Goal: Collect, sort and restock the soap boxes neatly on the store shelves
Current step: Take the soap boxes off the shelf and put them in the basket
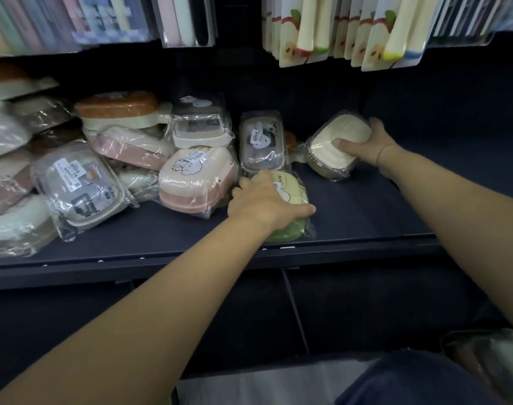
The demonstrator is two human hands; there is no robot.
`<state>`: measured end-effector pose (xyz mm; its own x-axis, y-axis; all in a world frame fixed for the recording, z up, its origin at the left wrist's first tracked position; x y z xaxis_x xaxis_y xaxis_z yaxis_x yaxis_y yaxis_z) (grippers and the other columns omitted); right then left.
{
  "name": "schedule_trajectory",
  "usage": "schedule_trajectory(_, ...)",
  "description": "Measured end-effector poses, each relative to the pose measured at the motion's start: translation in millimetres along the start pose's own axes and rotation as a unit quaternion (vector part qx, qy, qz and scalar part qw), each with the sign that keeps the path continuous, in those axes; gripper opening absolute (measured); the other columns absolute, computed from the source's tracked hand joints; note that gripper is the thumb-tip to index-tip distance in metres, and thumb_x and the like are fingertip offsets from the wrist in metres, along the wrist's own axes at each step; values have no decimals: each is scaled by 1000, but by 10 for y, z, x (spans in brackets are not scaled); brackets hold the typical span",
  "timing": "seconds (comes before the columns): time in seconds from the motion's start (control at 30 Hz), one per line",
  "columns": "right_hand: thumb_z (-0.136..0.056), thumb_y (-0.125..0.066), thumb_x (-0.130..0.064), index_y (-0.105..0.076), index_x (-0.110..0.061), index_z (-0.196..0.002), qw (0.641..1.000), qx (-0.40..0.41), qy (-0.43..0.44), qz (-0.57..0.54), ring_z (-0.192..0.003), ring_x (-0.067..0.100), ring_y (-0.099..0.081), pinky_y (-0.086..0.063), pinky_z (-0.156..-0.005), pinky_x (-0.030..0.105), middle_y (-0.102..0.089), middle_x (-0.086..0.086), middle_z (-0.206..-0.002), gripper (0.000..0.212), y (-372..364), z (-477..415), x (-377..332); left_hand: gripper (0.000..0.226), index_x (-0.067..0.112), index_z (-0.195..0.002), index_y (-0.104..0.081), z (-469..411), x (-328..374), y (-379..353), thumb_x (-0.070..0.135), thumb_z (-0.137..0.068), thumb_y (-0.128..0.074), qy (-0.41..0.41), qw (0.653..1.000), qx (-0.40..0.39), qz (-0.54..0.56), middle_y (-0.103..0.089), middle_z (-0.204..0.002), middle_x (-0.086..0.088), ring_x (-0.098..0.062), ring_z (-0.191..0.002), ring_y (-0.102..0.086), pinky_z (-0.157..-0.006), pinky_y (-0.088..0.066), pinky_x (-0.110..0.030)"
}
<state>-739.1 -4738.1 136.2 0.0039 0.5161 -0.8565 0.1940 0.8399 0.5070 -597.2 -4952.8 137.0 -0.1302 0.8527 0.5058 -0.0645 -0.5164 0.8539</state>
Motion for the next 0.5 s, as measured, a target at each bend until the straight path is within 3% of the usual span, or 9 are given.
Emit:
schedule_trajectory(0.13, -71, -85, -33, -22, -11, -150, 998, 18, -55, -35, -129, 24, -45, -45, -93, 31, -42, 6, -146, 103, 24, 36, 35, 106, 29, -152, -16, 158, -38, -16, 58, -69, -77, -67, 998, 1, 14, -34, -143, -3, -28, -132, -37, -96, -38, -35)
schedule_trajectory(0.27, -71, -85, -34, -39, -13, -139, 993, 53, -73, -73, -103, 23, -57, -48, -49, 28, -53, 5, -133, 85, 133, 296, 69, 109, 32, -152, -16, 606, -187, -11, 52, -67, -81, -189, 981, 42, 30, -25, -150, 8, -20, -135, -30, -106, -35, -35)
schedule_trajectory(0.37, -74, -82, -35, -43, -17, -133, 992, 70, -52, -95, -105, 26, -61, -49, -49, 27, -54, 6, -130, 73, 267, 658, 94, 111, 36, -153, -14, 1023, -492, 65, 51, -66, -82, -244, 967, 49, 52, -17, -153, 17, -11, -140, -23, -114, -28, -31)
schedule_trajectory(0.5, -48, -84, -58, -56, -18, -122, 990, -28, -20, -137, -103, 25, -65, -53, -63, 33, -66, 4, -114, 89, 312, 1558, -232, 112, 40, -152, -18, 1639, -1240, 279, 48, -62, -86, -256, 963, 46, 68, -15, -152, 28, 4, -141, -17, -114, -19, -18)
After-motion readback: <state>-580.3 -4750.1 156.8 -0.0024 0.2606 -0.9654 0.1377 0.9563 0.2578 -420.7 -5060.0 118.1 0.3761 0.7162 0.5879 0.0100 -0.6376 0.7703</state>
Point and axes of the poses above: each hand's wrist, its own z-axis away from the middle knuckle, its own y-axis out of the back of the hand, x = y × z, the point moved 1 cm from there along -z, towards the middle knuckle
